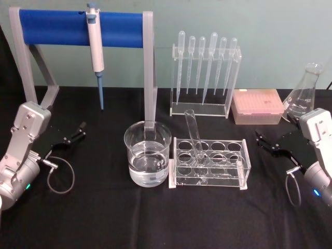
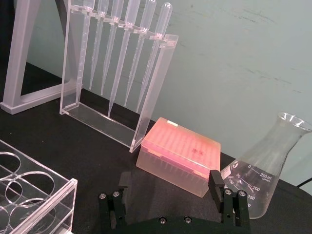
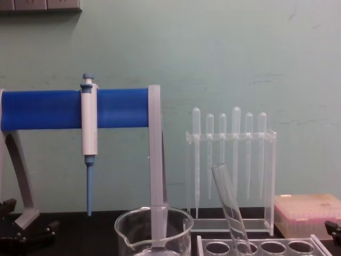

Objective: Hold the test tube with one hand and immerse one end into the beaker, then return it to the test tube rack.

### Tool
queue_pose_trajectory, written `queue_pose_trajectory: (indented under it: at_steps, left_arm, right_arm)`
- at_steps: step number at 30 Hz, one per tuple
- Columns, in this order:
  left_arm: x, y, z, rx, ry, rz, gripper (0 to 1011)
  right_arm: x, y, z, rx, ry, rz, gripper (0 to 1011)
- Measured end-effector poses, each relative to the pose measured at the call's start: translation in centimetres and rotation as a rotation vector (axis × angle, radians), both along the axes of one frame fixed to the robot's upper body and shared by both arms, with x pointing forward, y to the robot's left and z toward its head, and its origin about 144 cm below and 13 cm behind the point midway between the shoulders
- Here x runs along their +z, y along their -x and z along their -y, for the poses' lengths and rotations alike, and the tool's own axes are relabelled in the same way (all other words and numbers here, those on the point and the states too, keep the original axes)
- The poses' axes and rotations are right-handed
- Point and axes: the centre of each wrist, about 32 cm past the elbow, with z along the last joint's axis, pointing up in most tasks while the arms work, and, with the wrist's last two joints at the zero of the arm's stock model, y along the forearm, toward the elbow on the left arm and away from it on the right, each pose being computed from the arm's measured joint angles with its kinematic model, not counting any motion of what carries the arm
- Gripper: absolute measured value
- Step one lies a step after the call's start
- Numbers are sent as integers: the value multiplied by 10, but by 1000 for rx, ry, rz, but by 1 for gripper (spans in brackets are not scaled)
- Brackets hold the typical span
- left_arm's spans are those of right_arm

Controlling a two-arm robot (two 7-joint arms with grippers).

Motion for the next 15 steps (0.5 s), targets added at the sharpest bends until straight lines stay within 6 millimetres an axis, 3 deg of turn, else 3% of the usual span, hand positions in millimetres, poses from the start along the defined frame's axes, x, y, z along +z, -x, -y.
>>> queue_pose_trajectory:
  at_steps: [15]
  left_arm:
    - [0,0,0,0,0,0,1000]
  right_arm:
    - [0,0,0,0,0,0,1000]
